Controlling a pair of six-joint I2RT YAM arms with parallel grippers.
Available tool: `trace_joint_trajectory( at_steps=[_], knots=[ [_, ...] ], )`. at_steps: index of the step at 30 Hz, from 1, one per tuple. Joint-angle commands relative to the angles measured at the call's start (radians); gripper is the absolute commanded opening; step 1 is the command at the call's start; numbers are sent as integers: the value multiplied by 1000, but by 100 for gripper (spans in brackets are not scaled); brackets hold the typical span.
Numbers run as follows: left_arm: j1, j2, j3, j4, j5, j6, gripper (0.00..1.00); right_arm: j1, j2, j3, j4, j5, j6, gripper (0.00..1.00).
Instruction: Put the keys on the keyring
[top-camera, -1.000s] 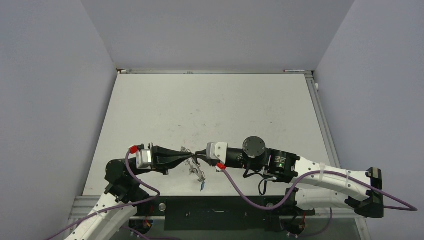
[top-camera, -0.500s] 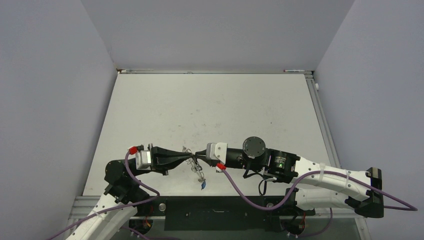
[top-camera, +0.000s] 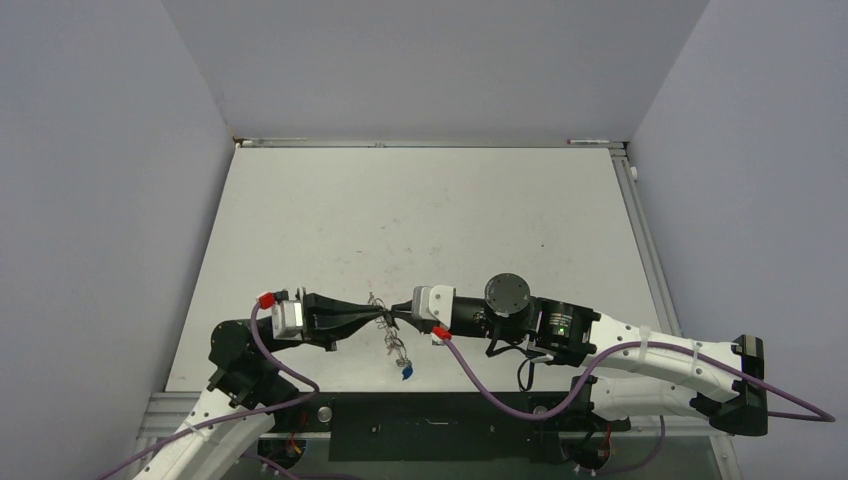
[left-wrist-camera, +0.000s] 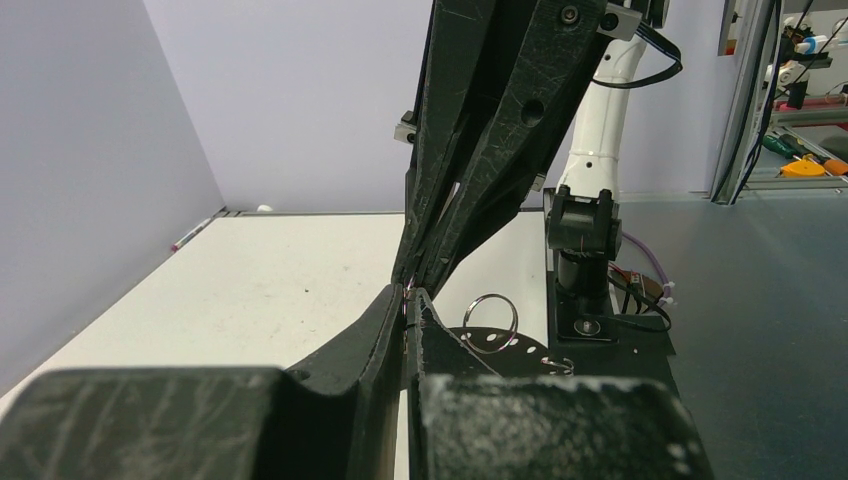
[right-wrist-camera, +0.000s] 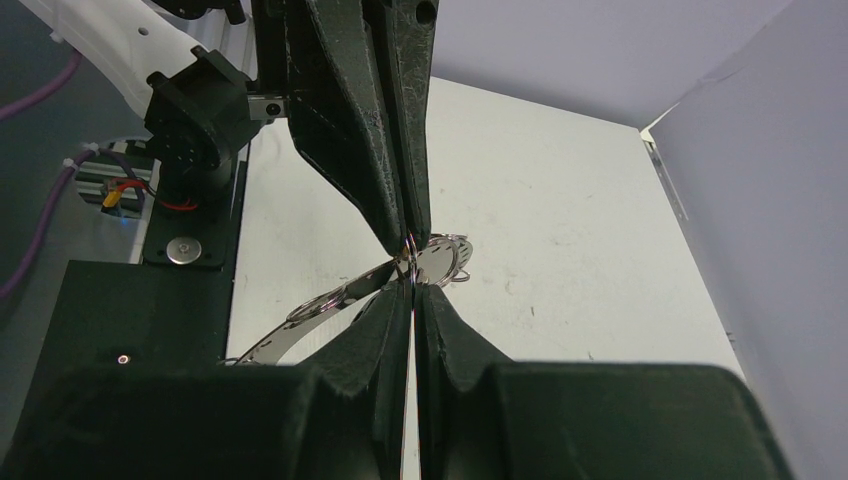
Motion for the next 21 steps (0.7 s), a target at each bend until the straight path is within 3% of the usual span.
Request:
trace_joint_trajectory(
  at_steps=[1, 21],
  knots=[
    [6, -16, 57, 49, -35, 7, 0, -10, -12, 7, -19, 12, 22, 5],
    [11, -19, 57, 46, -45, 8, 0, -15, -29, 1, -59, 7, 36, 6]
  ],
)
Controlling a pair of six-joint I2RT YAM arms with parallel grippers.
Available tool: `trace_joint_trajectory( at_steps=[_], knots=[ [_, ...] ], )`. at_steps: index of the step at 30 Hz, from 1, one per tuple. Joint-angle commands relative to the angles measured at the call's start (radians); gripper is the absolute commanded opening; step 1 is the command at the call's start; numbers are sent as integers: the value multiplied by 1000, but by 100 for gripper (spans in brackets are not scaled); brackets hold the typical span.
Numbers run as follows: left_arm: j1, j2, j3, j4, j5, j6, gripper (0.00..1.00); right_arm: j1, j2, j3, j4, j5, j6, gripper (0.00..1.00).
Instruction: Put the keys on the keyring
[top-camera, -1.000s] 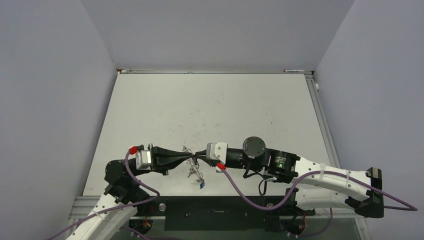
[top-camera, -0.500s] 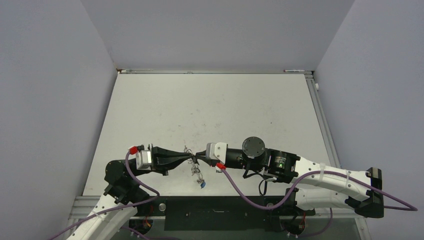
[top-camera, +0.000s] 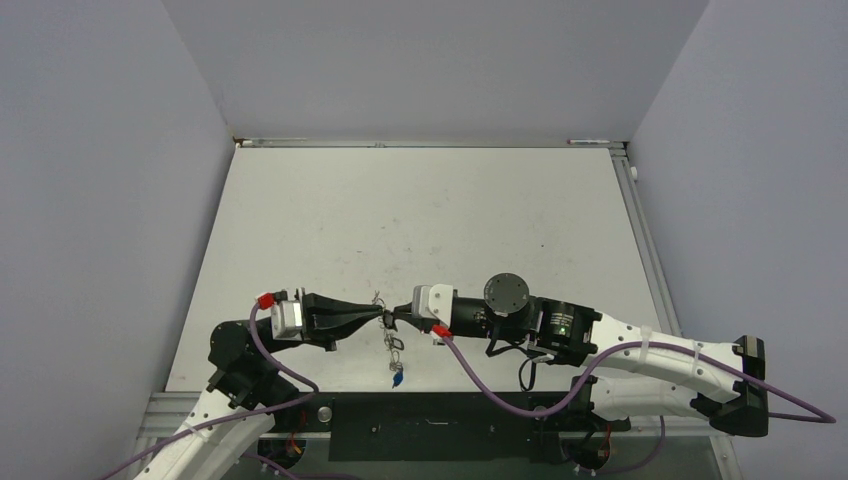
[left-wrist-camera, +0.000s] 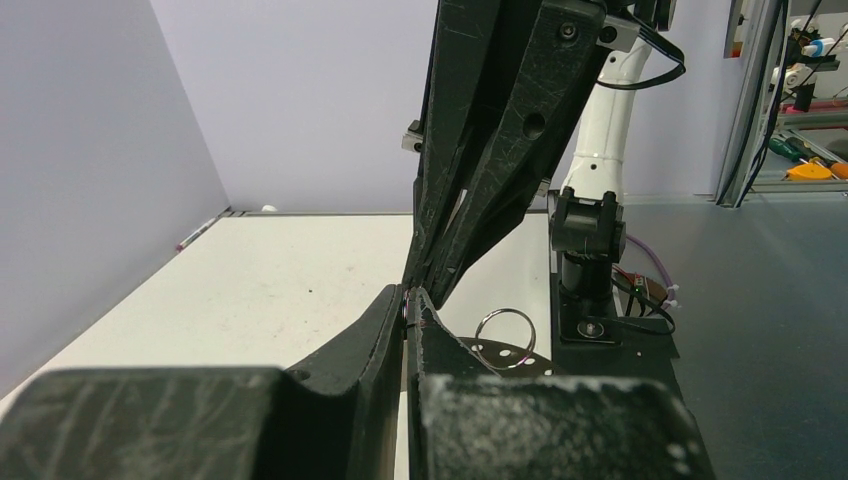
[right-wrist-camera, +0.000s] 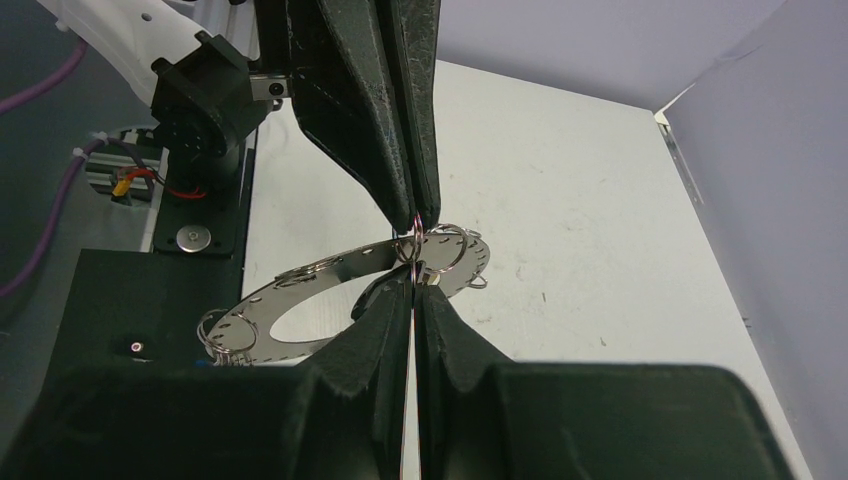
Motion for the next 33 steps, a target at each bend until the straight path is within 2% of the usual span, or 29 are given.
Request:
trace_joint_trajectory(
  at_steps=[1, 5, 10, 18, 27, 33],
  knots=[
    [12, -9, 58, 57, -30, 4, 0, -9, -21, 3, -17, 2, 16, 7],
    [12, -9, 57, 58, -31, 3, 0, -9, -6, 16, -10, -5, 15, 30],
    [12, -7, 57, 59, -29, 1, 0, -9, -5, 25, -1, -4, 5, 39],
    [12, -1, 55, 76, -13, -13, 0, -15, -1, 35, 34, 5, -12, 38],
    [12, -1, 54, 85, -6, -19, 0, -22, 47, 71, 52, -64, -19, 37],
    [12, -4, 54, 84, -8, -19, 0, -28, 59, 73, 67, -86, -16, 31]
  ],
)
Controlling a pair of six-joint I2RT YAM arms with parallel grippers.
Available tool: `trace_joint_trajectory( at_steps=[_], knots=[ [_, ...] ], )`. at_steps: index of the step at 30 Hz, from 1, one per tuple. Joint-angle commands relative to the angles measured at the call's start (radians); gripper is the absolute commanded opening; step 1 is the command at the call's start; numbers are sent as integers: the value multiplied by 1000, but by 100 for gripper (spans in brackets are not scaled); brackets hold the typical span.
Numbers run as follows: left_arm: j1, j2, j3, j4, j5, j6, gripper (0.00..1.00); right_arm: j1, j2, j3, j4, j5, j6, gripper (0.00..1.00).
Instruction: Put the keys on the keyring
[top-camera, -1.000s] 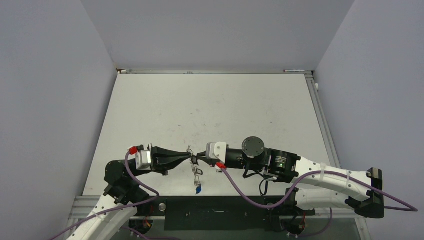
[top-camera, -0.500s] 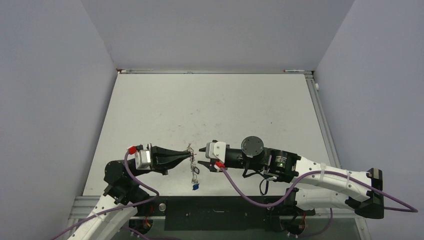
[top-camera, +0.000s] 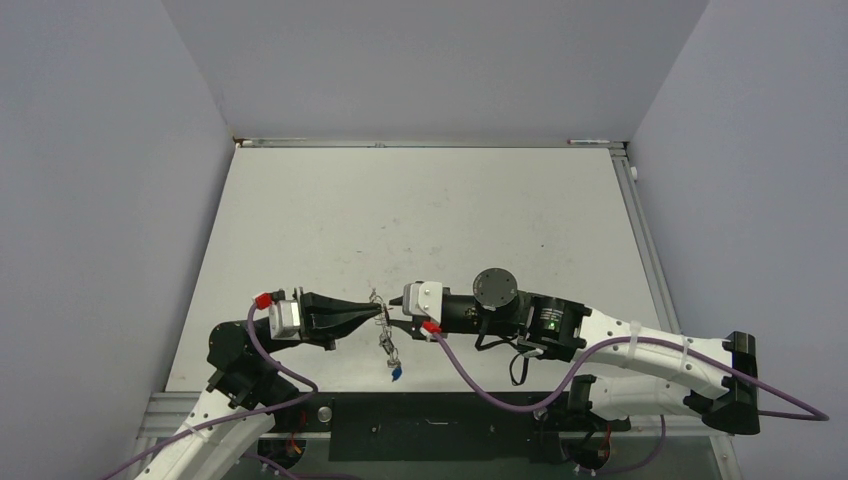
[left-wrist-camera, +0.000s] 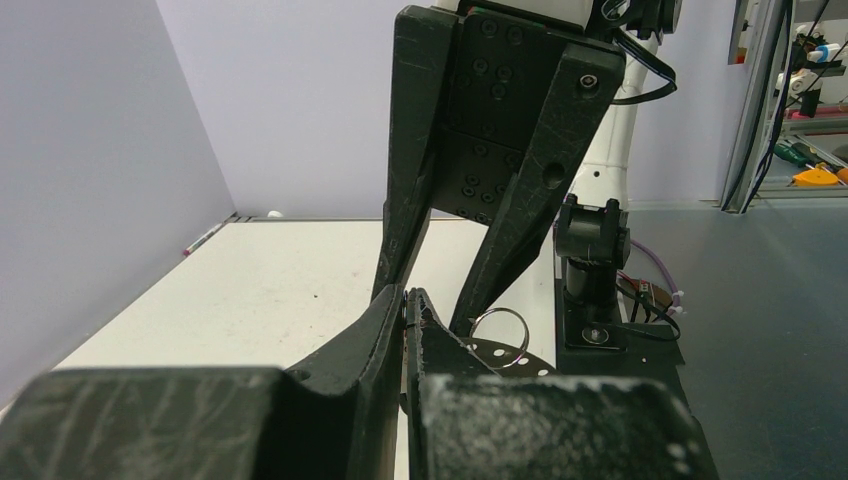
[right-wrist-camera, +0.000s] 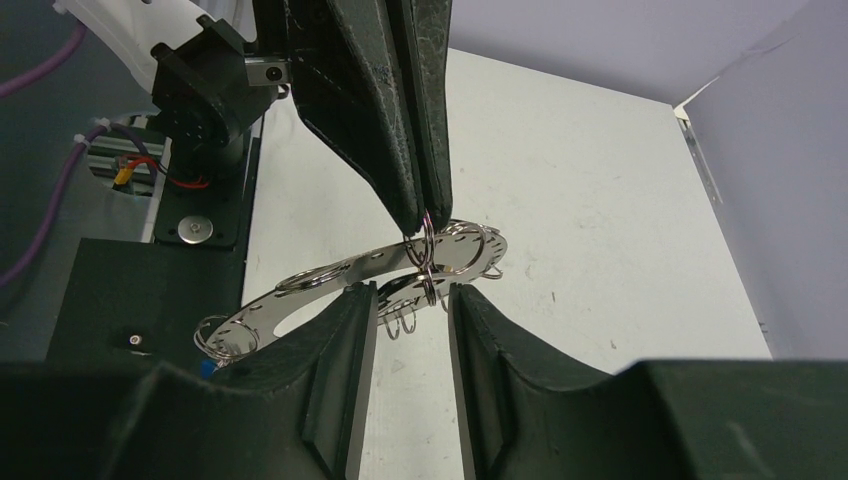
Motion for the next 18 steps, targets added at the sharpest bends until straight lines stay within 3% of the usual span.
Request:
trace_joint_trajectory(
  at_steps=[1, 18],
  knots=[
    [6, -4, 52, 68, -4, -11, 0, -9, 7, 52, 67, -45, -7, 30],
    [6, -14, 52, 60, -8, -7, 0, -19, 31, 48, 118, -46, 1, 16]
  ],
)
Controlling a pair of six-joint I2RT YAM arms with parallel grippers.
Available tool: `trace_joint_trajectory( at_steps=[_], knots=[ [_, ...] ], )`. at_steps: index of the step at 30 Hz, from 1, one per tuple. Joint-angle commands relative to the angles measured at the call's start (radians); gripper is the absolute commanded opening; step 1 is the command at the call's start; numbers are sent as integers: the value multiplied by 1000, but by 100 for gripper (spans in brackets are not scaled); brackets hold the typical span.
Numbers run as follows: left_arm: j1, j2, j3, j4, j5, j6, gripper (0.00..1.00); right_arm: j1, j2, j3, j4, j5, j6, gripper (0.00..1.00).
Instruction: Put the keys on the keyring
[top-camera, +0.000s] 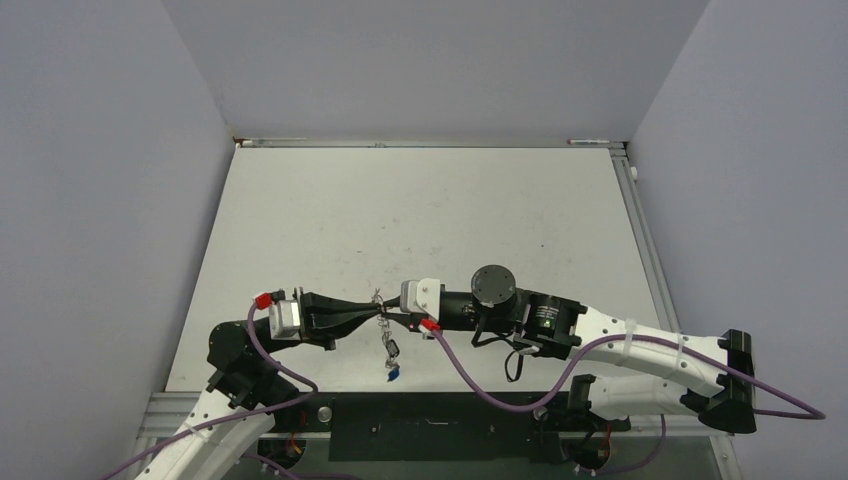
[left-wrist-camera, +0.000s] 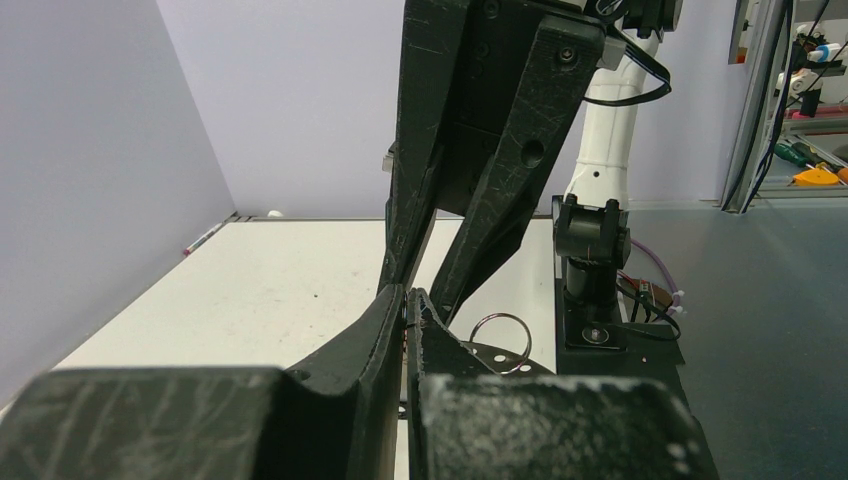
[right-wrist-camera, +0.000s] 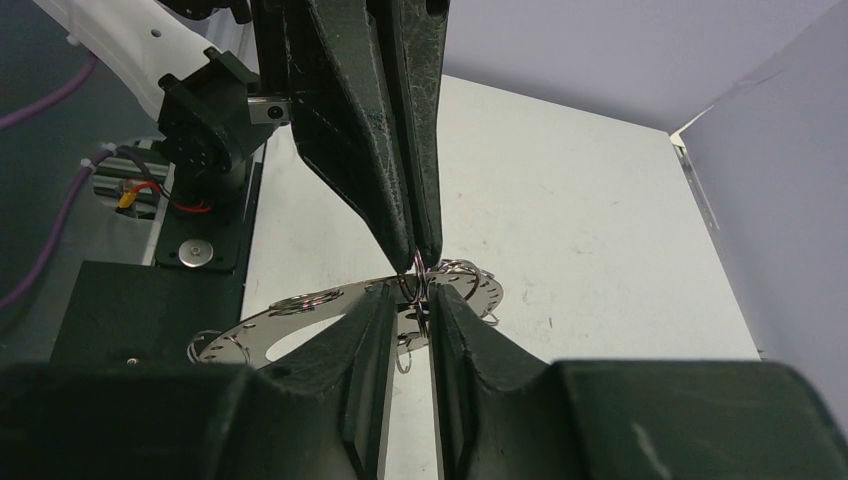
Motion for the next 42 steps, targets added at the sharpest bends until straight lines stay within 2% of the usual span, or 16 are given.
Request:
trace_joint_trajectory(
  at_steps=[1, 7, 12, 22, 28, 35, 42],
  knots=[
    [6, -14, 52, 61, -7, -7, 0, -16, 7, 35, 68, -12, 2, 16],
    [6, -14, 52, 60, -10, -5, 0, -35, 9, 30, 74, -26, 9, 14],
    [6, -14, 52, 60, -9, -5, 0, -47, 10, 21, 85, -39, 16, 20],
    [7, -16, 51, 60, -9, -5, 0, -61, 11, 13, 92, -54, 23, 20],
    [6, -17, 51, 60, -10, -4, 0, -67, 14, 13, 92, -58, 24, 26],
    [6, -18, 51, 60, -10, -4, 0, -68, 18, 12, 92, -66, 23, 25],
    [7, -20, 51, 58, -10, -4, 0, -67, 26, 16, 90, -80, 27, 18]
  ],
)
